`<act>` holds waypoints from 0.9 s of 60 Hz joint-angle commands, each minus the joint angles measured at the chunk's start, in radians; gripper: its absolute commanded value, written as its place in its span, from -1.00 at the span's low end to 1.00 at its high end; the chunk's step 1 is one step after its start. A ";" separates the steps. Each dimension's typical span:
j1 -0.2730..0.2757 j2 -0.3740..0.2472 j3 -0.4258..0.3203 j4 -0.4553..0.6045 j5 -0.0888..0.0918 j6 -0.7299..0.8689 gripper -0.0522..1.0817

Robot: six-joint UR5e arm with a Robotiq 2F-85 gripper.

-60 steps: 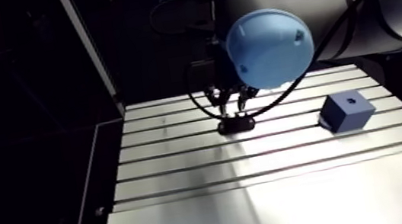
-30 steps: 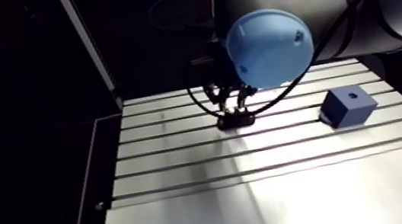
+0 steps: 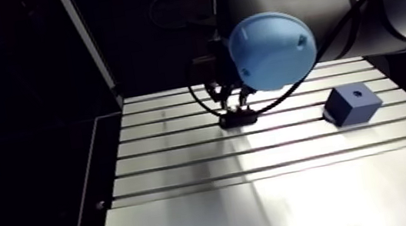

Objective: Pick up the M10 bolt and insert it into the hex recess until seated.

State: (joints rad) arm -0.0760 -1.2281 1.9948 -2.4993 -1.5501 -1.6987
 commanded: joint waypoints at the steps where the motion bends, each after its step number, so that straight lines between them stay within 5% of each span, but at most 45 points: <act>1: -0.001 0.005 0.002 -0.002 0.000 0.000 0.00; 54: 0.001 0.006 0.009 -0.001 -0.001 -0.002 0.03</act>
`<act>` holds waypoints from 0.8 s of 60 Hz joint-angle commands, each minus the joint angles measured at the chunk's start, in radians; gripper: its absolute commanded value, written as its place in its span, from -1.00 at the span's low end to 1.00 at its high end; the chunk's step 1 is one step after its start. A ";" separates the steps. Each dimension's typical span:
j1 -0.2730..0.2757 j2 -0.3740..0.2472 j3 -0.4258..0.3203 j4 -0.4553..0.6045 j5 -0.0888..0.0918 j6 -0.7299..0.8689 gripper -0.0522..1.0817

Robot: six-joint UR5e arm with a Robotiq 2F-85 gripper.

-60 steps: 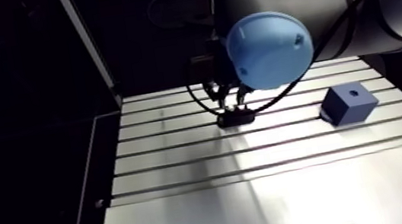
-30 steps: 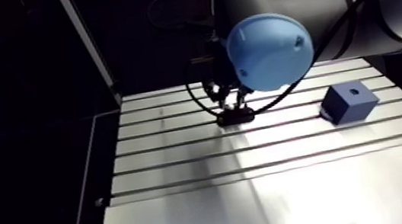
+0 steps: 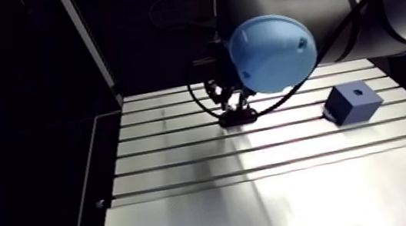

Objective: Pick up the M10 bolt and insert it into the hex recess until seated.

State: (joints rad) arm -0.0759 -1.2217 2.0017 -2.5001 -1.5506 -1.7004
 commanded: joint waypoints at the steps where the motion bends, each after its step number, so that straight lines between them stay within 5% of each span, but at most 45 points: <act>1: 0.001 0.000 0.003 0.000 -0.001 0.000 0.03; 48: 0.001 0.003 0.003 0.000 -0.001 0.002 0.18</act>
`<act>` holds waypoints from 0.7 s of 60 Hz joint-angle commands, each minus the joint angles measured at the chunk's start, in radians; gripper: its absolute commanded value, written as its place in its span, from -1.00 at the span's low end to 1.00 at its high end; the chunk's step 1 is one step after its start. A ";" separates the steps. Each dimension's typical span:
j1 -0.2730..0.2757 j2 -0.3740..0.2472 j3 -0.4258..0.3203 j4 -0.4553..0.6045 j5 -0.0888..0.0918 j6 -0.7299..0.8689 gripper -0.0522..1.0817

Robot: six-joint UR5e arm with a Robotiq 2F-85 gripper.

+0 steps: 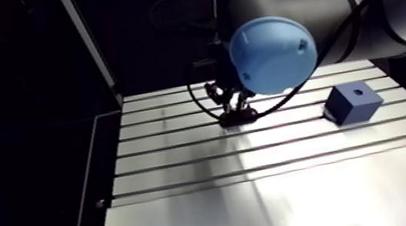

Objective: Pick up the M10 bolt and insert it into the hex recess until seated.

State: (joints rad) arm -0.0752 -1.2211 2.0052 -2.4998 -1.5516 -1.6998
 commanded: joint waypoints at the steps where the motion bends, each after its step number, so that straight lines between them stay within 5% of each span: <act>1: 0.000 0.004 -0.001 0.000 0.000 0.001 0.19; 42: 0.000 0.005 -0.001 0.000 0.002 0.001 0.29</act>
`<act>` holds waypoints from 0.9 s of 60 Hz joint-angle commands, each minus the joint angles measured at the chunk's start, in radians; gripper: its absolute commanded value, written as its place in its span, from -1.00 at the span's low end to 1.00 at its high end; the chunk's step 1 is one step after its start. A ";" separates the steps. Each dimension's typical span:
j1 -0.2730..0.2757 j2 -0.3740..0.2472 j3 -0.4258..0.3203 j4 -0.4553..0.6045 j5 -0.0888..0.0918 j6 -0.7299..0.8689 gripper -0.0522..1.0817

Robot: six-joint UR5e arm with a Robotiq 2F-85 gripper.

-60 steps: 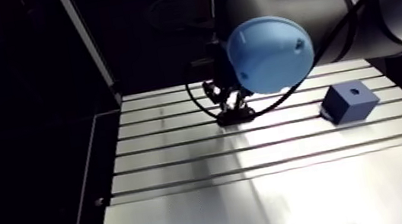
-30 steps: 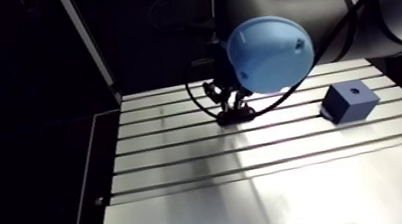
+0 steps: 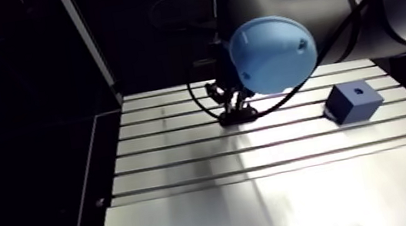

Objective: Pick up the M10 bolt and insert it into the hex recess until seated.

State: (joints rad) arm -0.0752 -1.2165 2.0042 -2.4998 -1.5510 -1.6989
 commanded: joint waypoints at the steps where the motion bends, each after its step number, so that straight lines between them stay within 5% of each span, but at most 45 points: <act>1: 0.000 0.001 0.000 0.000 0.001 0.000 0.30; 54: 0.000 -0.003 0.000 0.000 0.002 0.000 0.48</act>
State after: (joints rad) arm -0.0752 -1.2174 2.0043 -2.4998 -1.5499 -1.6996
